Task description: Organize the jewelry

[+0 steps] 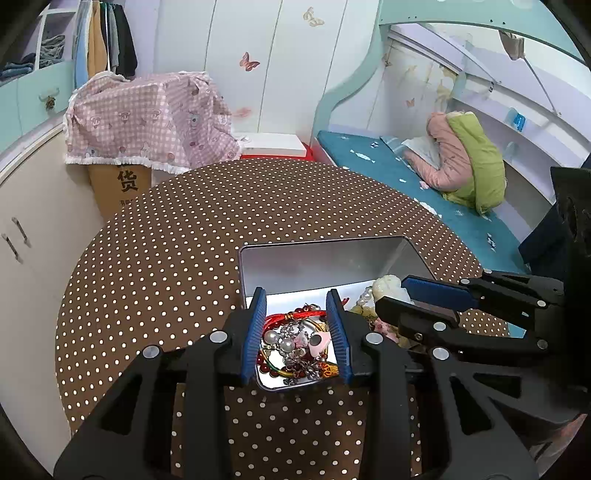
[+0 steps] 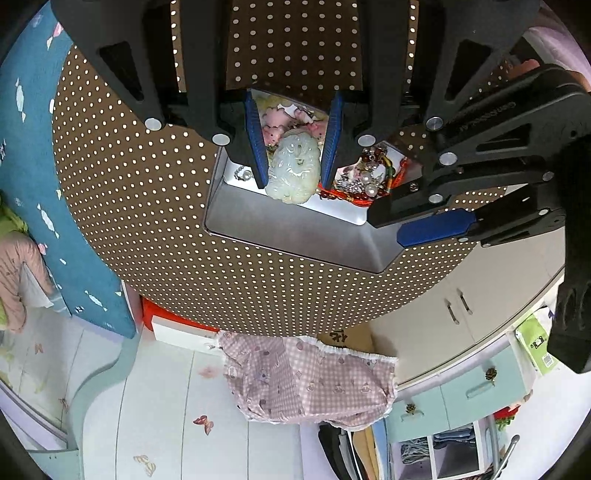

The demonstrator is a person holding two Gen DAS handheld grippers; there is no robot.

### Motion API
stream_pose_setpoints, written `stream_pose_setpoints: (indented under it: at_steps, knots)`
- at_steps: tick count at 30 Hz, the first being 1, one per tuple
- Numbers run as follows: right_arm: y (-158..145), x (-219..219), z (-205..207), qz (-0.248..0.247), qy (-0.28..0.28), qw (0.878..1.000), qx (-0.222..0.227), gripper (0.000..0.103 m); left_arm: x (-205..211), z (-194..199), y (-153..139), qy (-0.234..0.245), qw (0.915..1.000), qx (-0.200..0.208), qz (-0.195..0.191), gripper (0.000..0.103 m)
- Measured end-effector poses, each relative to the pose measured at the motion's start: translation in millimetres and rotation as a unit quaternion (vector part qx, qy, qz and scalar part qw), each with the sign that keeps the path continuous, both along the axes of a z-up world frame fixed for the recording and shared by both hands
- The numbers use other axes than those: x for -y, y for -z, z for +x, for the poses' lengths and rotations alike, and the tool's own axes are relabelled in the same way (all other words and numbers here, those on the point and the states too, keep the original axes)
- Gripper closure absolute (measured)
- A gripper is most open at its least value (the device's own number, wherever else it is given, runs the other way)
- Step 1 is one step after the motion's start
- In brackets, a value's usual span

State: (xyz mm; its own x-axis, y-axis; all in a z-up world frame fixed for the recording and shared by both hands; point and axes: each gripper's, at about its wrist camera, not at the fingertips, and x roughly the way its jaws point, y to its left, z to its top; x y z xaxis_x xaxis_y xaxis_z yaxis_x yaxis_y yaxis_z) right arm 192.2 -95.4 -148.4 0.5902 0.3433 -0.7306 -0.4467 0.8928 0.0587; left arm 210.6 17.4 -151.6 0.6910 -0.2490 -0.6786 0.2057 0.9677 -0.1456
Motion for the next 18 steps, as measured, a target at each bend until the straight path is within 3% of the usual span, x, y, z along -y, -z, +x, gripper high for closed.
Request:
stream_pose_setpoints:
  at_steps: [6,8,15,18]
  knots:
    - [1,1,0,-0.003,0.003,1.0,-0.002,0.075,-2,-13,-10,-0.001,0.9999,0.016,0.002,0.055]
    - [2,0,0,-0.006,0.004,1.0,-0.005,0.075,-4,-17,-13,-0.007,0.9996,0.024,0.009,0.043]
    - [0,-6,-1,-0.006,0.005,1.0,-0.005,0.075,-7,-22,-17,0.0,0.9994,0.035,0.007,0.042]
    - [-2,-6,-3,-0.007,0.008,1.0,-0.004,0.075,-9,-24,-19,-0.002,0.9993,0.037,0.004,0.037]
